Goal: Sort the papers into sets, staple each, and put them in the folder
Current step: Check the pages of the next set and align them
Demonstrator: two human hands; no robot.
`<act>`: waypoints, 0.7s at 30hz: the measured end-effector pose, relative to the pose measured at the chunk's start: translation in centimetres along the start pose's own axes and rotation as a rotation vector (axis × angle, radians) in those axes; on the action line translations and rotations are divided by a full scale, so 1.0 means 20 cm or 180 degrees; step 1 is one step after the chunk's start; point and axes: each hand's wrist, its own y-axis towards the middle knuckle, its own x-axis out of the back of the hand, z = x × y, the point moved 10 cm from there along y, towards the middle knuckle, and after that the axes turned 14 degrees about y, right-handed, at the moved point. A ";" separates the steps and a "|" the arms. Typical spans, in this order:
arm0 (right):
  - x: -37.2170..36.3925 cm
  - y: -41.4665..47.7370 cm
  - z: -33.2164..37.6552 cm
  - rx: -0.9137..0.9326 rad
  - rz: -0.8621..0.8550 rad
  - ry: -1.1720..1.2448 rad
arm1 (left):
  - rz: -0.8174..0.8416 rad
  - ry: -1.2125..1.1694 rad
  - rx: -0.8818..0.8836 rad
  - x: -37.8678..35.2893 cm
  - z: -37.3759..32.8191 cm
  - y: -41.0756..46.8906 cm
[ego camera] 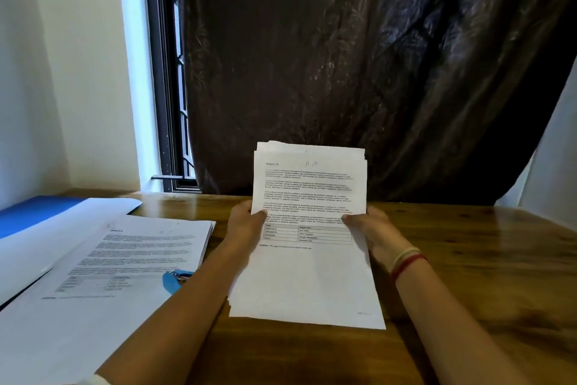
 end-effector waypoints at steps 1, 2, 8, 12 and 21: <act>0.02 -0.01 0.01 0.0094 -0.0176 0.0205 | -0.0136 0.0000 -0.0136 0.01 -0.03 -0.01; 0.04 -0.02 0.04 0.0220 -0.0348 0.0287 | -0.0279 0.0024 -0.0310 0.03 -0.08 -0.02; -0.06 -0.14 0.32 0.1756 -0.0826 -0.1204 | -0.0883 0.0415 -0.1275 0.08 -0.33 -0.17; -0.24 -0.30 0.42 0.2556 -0.0391 -0.1492 | -0.1033 0.0461 -0.1447 0.09 -0.42 -0.23; -0.40 -0.37 0.41 0.3045 -0.0090 -0.1337 | -0.1219 0.0764 -0.2175 0.02 -0.59 -0.39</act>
